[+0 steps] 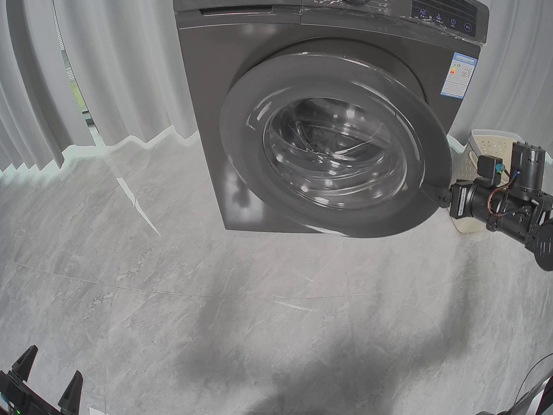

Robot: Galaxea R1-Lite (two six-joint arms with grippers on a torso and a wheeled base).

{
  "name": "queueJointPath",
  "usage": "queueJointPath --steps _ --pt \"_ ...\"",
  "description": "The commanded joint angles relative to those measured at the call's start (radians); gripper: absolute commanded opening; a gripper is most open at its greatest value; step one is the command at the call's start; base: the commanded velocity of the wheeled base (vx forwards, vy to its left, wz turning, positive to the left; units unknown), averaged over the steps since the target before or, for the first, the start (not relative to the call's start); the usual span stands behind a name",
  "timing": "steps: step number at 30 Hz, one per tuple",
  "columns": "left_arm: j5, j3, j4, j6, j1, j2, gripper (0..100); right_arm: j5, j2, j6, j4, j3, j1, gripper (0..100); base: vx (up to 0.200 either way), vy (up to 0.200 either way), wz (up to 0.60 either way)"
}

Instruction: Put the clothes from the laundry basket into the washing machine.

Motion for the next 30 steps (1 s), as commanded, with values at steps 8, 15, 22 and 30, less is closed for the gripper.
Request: queueJointPath --steps 8,15,22,30 --pt "-0.002 0.016 0.003 0.001 0.006 -0.007 100 0.040 -0.273 0.001 -0.020 0.342 0.069 100 0.000 -0.125 0.00" --pt "-0.002 0.016 0.005 0.000 0.006 -0.007 100 0.039 -0.181 0.099 -0.123 0.276 0.173 100 0.000 -0.114 0.00" --pt "-0.002 0.016 0.005 0.000 0.006 -0.007 100 0.025 -0.073 0.141 -0.290 0.238 0.214 100 0.029 0.000 0.00" --pt "-0.002 0.016 0.005 0.000 0.006 -0.007 100 0.020 -0.032 0.141 -0.360 0.204 0.231 100 0.200 0.000 0.00"
